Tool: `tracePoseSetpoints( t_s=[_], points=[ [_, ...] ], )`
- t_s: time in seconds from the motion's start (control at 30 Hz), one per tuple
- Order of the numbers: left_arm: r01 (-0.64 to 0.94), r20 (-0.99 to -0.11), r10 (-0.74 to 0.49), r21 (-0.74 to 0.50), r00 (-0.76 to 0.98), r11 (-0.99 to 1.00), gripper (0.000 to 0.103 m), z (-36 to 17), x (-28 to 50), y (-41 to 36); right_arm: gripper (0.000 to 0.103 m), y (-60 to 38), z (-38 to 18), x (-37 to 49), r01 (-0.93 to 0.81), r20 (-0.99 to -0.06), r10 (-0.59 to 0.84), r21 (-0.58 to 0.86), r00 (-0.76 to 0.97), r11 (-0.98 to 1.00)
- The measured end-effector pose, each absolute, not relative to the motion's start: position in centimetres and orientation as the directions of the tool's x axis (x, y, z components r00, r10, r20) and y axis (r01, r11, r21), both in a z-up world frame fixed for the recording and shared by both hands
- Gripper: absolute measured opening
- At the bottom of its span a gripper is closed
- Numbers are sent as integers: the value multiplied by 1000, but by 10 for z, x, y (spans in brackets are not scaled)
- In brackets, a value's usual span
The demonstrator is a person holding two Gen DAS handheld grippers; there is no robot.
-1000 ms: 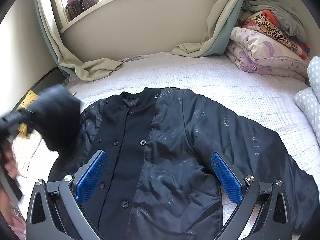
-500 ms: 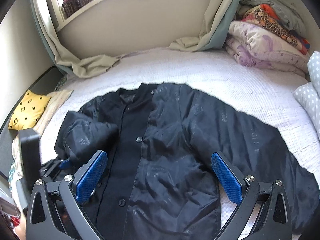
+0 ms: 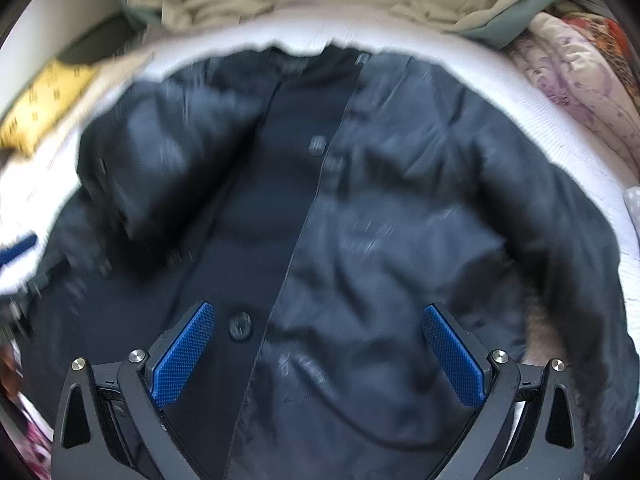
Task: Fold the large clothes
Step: 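Lift the held sleeve with the left tool and fold it across the jacket front, then release the folded sleeve with the left tool while the right tool grasps the other knit cuff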
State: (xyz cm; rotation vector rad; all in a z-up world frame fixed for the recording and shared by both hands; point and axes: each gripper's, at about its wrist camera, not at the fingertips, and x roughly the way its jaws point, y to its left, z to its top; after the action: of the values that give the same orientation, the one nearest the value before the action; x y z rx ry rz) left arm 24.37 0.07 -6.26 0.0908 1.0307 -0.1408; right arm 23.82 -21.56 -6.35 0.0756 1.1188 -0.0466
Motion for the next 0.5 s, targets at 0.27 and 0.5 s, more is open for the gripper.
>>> tracePoseSetpoints(
  t_s=[0.27,0.5],
  points=[
    [42,-923,-91,-82,373,996,103,-93,255,26,103,-204,-98,239,72,-918,-56,-30,392,997],
    [-1,-943,-115,-122,314,993,103,-97,255,36,95,-193,-78,240,91,-892,-126,-95,435,991]
  ],
)
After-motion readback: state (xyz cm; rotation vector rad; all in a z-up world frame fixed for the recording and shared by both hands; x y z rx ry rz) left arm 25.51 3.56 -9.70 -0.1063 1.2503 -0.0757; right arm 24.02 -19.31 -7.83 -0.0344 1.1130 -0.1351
